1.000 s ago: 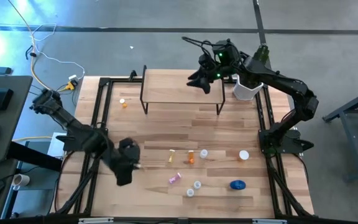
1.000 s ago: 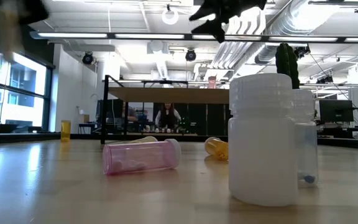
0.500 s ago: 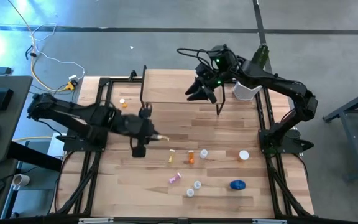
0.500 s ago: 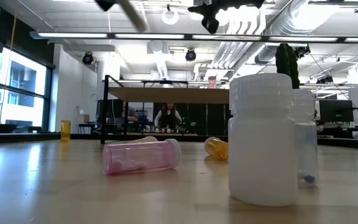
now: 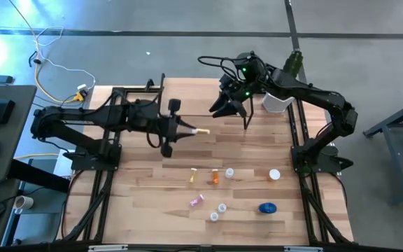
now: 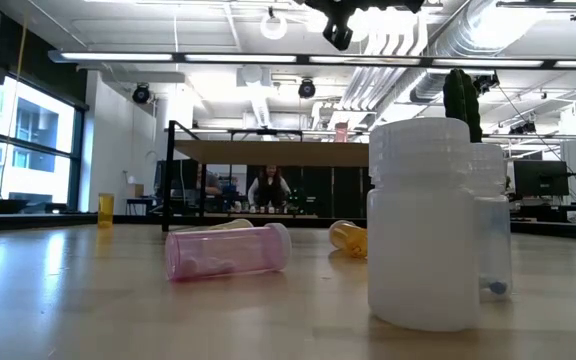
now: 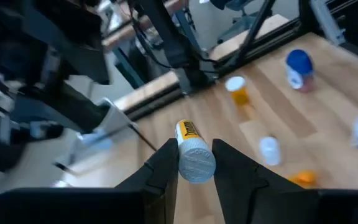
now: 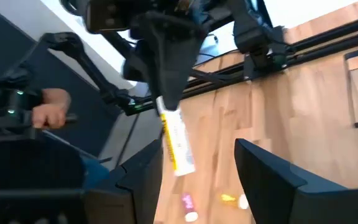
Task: Pick and place medicine bottles onto shelf by color
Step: Put the bottom yellow medicine bottle on the shelf
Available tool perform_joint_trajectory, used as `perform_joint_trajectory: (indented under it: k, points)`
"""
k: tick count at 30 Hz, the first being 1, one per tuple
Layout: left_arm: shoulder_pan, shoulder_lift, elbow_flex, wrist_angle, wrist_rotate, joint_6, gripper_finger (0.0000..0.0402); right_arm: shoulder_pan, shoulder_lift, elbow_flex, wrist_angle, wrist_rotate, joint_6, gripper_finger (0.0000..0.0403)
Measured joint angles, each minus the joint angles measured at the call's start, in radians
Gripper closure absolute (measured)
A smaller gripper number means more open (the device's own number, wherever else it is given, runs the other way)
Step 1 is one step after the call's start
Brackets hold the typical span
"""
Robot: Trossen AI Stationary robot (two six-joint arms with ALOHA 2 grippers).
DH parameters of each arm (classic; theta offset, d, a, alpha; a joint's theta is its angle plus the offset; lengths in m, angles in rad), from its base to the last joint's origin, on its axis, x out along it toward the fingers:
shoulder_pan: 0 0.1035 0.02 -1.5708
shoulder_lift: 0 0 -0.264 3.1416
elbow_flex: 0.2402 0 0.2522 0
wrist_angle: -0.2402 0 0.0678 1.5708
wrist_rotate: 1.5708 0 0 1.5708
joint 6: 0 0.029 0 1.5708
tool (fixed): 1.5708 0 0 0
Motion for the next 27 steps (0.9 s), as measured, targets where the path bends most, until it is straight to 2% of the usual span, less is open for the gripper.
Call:
perform_joint_trajectory:
  k: [6,10,17,27]
  points:
    - [0.052,0.015,-0.001,0.062,0.001,0.169,0.0326,-0.001,0.000,0.000,0.019,-0.101,0.029,0.0213]
    - [0.074,0.027,-0.001,0.082,0.009,0.214,0.0326,-0.009,0.000,0.000,0.121,-0.109,0.100,0.0213]
    - [0.133,0.034,-0.001,0.072,0.149,0.216,0.0326,-0.050,0.000,0.000,0.302,-0.110,0.188,0.0213]
    - [0.168,0.047,-0.001,0.062,0.284,0.249,0.0326,-0.049,0.057,0.000,0.291,-0.199,0.183,0.0213]
